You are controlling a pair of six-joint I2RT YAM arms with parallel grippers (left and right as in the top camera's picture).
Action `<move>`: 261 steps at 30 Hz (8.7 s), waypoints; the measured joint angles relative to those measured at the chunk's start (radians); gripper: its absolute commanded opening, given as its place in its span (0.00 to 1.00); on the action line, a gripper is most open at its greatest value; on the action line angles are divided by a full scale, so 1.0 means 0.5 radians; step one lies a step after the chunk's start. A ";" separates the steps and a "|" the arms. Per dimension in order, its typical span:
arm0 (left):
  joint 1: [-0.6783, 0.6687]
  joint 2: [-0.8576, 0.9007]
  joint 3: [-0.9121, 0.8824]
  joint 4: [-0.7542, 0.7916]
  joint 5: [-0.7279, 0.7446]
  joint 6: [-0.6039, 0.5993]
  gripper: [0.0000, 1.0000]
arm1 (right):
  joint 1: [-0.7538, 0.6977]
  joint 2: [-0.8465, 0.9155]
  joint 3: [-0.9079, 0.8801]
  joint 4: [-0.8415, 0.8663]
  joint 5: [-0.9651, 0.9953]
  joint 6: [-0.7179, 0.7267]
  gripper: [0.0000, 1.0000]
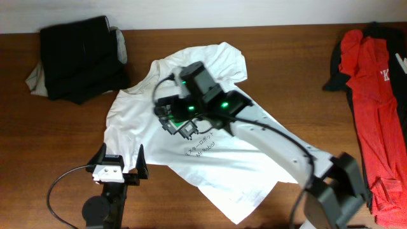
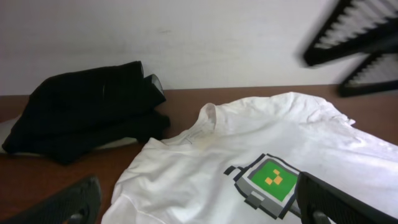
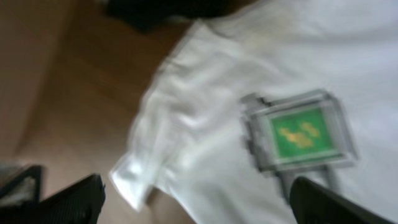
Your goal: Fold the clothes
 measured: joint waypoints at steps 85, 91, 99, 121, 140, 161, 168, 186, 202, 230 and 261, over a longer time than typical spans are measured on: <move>0.000 0.000 0.000 0.000 -0.001 0.000 0.99 | -0.620 -0.375 -0.231 -2.036 0.430 -0.059 0.77; 0.000 0.002 0.000 0.000 0.000 0.000 0.99 | -0.322 -0.384 -0.816 -1.678 0.108 -0.229 0.80; 0.000 0.002 0.000 0.001 0.000 0.000 0.99 | 0.273 -0.536 -1.105 -1.337 0.571 0.905 0.99; 0.000 0.000 0.000 0.000 -0.001 0.000 0.99 | -0.104 -1.083 -1.993 -0.636 0.285 1.190 0.54; 0.000 0.000 0.000 0.026 0.162 -0.047 0.99 | -0.104 -1.083 -1.993 -0.531 0.288 1.192 0.05; 0.056 2.600 1.726 -1.572 -0.233 -0.826 0.99 | -0.104 -1.087 -1.998 -0.481 0.314 1.163 0.04; 0.237 2.717 1.619 -1.574 -0.330 -0.906 0.99 | -0.104 -1.087 -1.998 -0.481 0.322 1.140 0.04; 0.237 3.230 1.594 -1.572 -0.319 -0.943 0.01 | -0.104 -1.087 -1.992 -0.488 0.336 1.123 0.04; 0.237 1.736 2.741 -2.403 -0.199 -0.941 0.01 | -0.104 -1.619 -0.306 -1.869 0.974 0.966 0.04; -0.098 4.372 4.074 -2.071 -0.087 -0.821 0.99 | -1.521 0.244 0.911 -1.489 0.828 0.157 0.99; -0.133 2.737 1.849 -2.222 0.004 -0.859 0.99 | -1.013 -0.649 -0.209 -1.688 0.816 0.391 0.99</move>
